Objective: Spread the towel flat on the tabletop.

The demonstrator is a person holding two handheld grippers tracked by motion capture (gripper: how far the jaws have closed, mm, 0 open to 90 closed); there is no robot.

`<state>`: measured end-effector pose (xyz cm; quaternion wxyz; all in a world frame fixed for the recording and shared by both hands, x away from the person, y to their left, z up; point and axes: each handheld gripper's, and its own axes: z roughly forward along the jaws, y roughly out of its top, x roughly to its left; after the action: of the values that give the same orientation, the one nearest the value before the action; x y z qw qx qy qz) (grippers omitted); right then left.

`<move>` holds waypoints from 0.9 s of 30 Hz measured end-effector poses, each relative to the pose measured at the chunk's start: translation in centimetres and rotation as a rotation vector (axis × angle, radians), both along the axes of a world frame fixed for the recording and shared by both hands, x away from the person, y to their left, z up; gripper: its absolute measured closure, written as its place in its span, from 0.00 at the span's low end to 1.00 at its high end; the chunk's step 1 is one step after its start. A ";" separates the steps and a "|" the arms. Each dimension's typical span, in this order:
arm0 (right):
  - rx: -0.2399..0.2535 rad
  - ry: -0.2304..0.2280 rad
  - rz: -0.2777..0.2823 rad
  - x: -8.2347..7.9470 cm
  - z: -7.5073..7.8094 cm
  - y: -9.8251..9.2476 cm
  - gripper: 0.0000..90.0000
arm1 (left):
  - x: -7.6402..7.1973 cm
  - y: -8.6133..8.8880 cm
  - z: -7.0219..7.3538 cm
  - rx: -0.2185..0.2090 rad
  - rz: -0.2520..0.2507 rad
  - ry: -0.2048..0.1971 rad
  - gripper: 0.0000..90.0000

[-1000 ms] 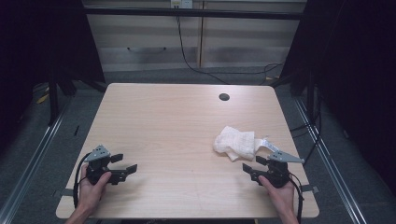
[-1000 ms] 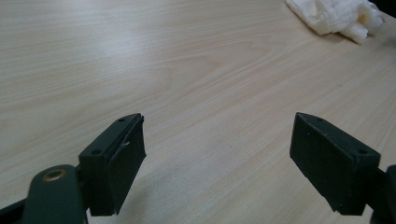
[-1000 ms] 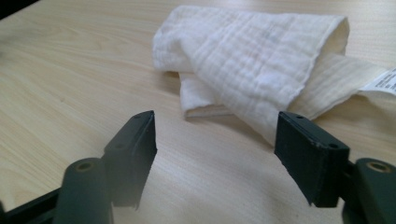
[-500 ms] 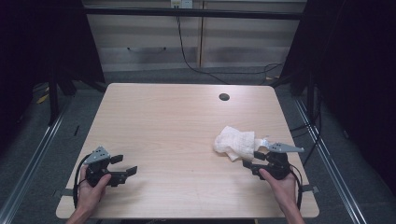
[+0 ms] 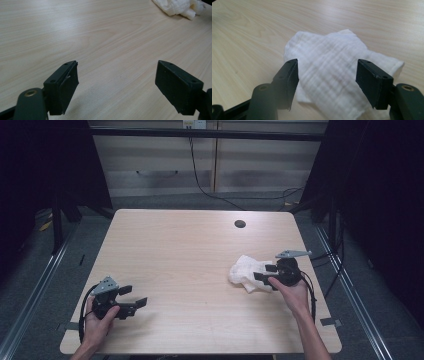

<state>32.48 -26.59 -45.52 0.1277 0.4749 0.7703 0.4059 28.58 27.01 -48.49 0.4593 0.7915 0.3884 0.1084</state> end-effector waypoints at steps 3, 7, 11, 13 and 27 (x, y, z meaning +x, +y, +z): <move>-0.030 0.001 -0.003 0.8 -0.4 0.1 0.32 | 0.0 -0.1 0.0 -0.003 -0.011 0.002 0.21; -0.051 0.028 -0.020 1.6 -2.0 0.1 0.31 | 0.0 -0.1 -0.1 0.006 -0.010 0.001 0.21; -0.096 0.041 -0.022 1.8 -3.2 0.5 0.33 | -0.1 0.0 0.0 0.003 -0.010 -0.001 0.21; -0.108 0.043 -0.016 1.7 -3.3 0.7 0.35 | -0.1 0.0 0.0 -0.005 -0.015 -0.004 0.21; -0.175 0.061 -0.013 1.7 -3.9 1.6 0.64 | 0.0 -0.2 -0.1 0.008 -0.023 0.004 0.20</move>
<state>34.13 -25.04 -49.41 0.1479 0.4789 0.8034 0.3215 28.55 26.83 -48.59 0.4565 0.7980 0.3797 0.1030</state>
